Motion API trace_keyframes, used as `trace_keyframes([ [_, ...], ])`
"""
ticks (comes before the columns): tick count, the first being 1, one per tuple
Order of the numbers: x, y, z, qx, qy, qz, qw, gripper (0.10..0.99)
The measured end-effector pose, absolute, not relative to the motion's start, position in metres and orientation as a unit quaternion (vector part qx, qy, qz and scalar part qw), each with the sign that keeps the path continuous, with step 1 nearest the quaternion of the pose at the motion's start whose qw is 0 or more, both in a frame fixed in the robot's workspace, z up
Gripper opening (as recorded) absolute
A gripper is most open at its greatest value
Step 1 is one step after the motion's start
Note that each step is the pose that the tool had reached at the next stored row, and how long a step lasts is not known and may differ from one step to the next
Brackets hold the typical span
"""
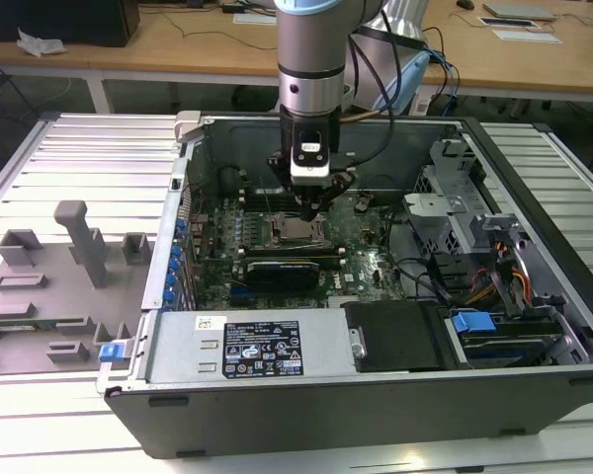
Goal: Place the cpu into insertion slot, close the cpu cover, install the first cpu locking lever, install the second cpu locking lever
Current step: 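Close the cpu cover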
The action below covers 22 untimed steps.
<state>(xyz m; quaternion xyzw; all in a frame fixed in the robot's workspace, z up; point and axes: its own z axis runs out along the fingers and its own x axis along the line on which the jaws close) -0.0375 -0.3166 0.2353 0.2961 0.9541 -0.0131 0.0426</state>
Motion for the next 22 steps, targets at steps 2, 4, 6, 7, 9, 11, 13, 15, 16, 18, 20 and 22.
trace_keyframes([
  [2, -0.0375, -0.3166, 0.2353, 0.282, 0.958, -0.013, 0.043, 0.106],
  [4, -0.0375, -0.3166, 0.2353, 0.262, 0.964, -0.013, 0.043, 0.106],
  [6, -0.0375, -0.3166, 0.2353, 0.237, 0.970, -0.013, 0.044, 0.106],
  [7, -0.0375, -0.3166, 0.2353, 0.230, 0.972, -0.013, 0.044, 0.106],
  [9, -0.0375, -0.3166, 0.2353, 0.213, 0.976, -0.013, 0.045, 0.106],
  [11, -0.0375, -0.3166, 0.2353, 0.200, 0.979, -0.013, 0.045, 0.106],
  [13, -0.0375, -0.3166, 0.2353, 0.181, 0.982, -0.014, 0.046, 0.106],
  [15, -0.0375, -0.3167, 0.2353, 0.164, 0.985, -0.014, 0.046, 0.106],
  [16, -0.0376, -0.3167, 0.2353, 0.157, 0.986, -0.013, 0.046, 0.106],
  [18, -0.0376, -0.3166, 0.2351, 0.133, 0.990, -0.012, 0.046, 0.106],
  [20, -0.0375, -0.3166, 0.2349, 0.113, 0.992, -0.012, 0.047, 0.106],
  [22, -0.0375, -0.3166, 0.2347, 0.089, 0.995, -0.011, 0.047, 0.106],
])
